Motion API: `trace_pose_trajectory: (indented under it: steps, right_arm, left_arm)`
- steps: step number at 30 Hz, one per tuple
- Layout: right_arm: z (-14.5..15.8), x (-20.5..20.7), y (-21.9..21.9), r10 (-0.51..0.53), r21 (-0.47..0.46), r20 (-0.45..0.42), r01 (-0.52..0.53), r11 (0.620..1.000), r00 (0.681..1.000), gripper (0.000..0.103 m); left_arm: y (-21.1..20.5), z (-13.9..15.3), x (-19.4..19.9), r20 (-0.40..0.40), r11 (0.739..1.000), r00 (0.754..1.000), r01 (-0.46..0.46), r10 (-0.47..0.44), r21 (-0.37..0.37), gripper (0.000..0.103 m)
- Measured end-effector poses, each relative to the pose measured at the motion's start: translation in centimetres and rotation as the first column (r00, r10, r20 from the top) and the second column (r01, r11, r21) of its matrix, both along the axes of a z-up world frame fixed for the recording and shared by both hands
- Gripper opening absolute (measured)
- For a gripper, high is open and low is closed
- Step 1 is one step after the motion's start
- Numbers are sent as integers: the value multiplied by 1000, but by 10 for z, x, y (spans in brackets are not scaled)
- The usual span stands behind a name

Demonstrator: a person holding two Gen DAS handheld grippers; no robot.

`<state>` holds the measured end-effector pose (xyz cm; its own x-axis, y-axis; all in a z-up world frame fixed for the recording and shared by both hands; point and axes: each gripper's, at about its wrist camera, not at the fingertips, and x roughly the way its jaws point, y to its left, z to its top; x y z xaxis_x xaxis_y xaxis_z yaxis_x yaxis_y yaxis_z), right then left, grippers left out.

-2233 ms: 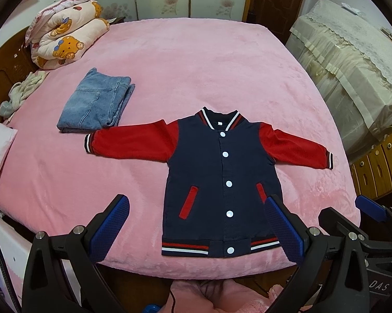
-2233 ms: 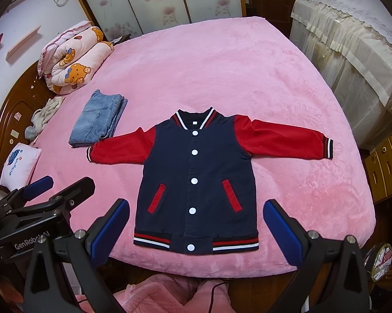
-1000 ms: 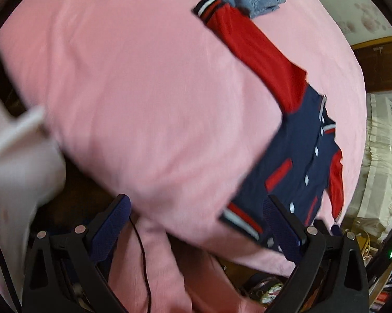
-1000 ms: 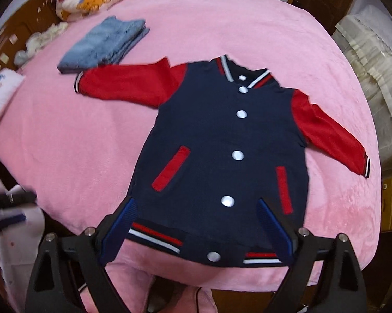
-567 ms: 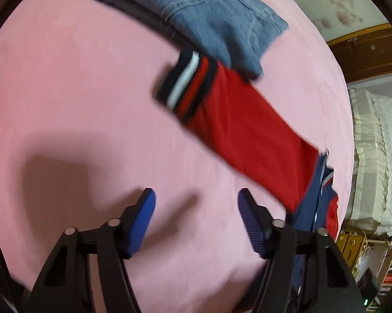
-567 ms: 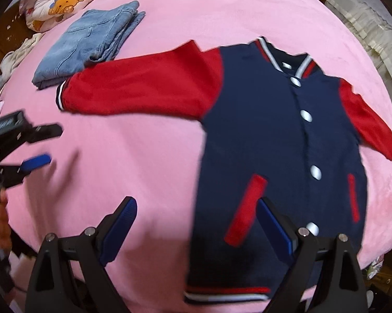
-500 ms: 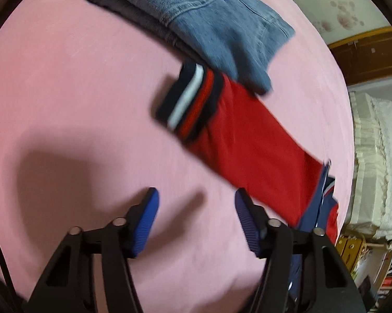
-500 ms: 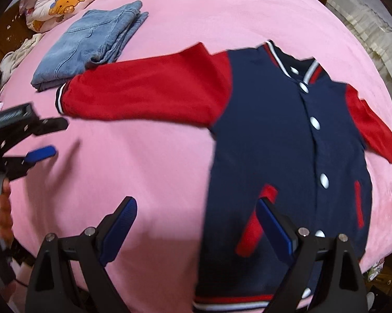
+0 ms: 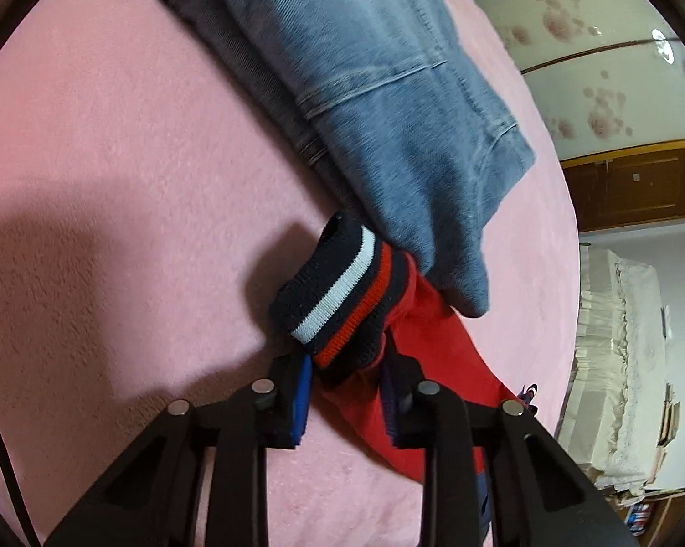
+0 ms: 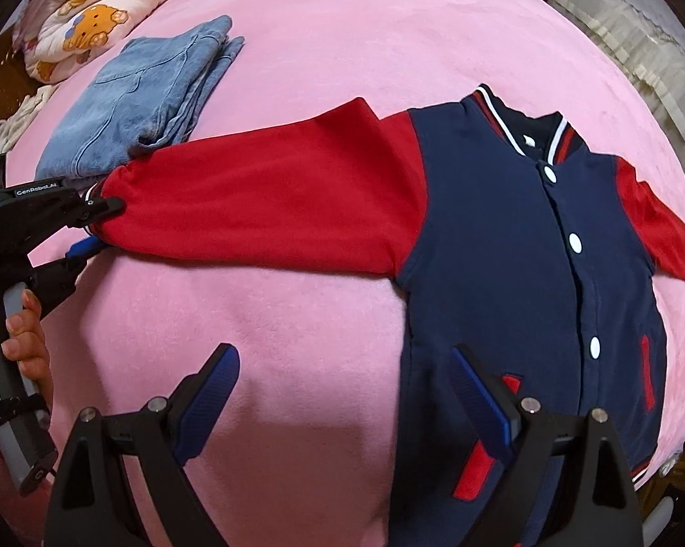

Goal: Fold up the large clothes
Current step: 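Lift the cuff with the left tool and fold the sleeve across the jacket body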

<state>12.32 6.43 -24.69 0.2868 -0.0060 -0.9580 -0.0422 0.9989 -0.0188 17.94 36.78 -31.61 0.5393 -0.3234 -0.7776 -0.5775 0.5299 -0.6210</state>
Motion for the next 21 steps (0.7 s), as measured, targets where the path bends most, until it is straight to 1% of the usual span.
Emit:
trace_pose_trajectory:
  steps: [2,5,8,9,10,12,13,15,17,20,21]
  right_arm:
    - [0,-1,-2,-8,4,-2,8,1000,1000,93]
    - [2,-4,-9,-33,36,6,33,999,999,93]
    - [2,-5,-19,-67,75,4,66,995,998,93]
    - [4,-6,-25,-84,95,3,83,992,997,93]
    - [5,-8,-29,-95,109,5,94,990,995,93]
    - [10,-11,-42,-119,141,11,116,983,993,93]
    - [12,-13,-48,-129,154,15,125,980,992,93]
    - [17,-16,-66,-153,187,17,148,971,988,93]
    - [21,-18,-83,-174,215,14,167,962,985,93]
    - [30,-20,-118,-208,260,10,198,945,978,93]
    - [36,-20,-135,-224,283,19,210,936,974,93]
  left_arm:
    - [-2,11,-1,25,1000,1000,-4,4,13,22]
    - [-9,33,-24,95,1000,995,-11,9,23,21]
    - [-19,66,-35,192,998,981,29,-38,54,21]
    - [-21,74,-35,213,997,976,38,-51,65,21]
    - [-28,89,-35,249,995,966,53,-73,86,21]
    - [-44,110,-32,292,991,952,66,-96,114,21]
    - [-53,120,-32,322,989,942,50,-92,138,21]
    - [-70,137,-34,364,989,925,62,-107,134,21]
    - [-97,159,-28,409,986,902,85,-138,146,21]
    - [-148,182,-14,437,980,881,121,-180,160,21]
    - [-162,184,-11,441,978,877,127,-188,164,21]
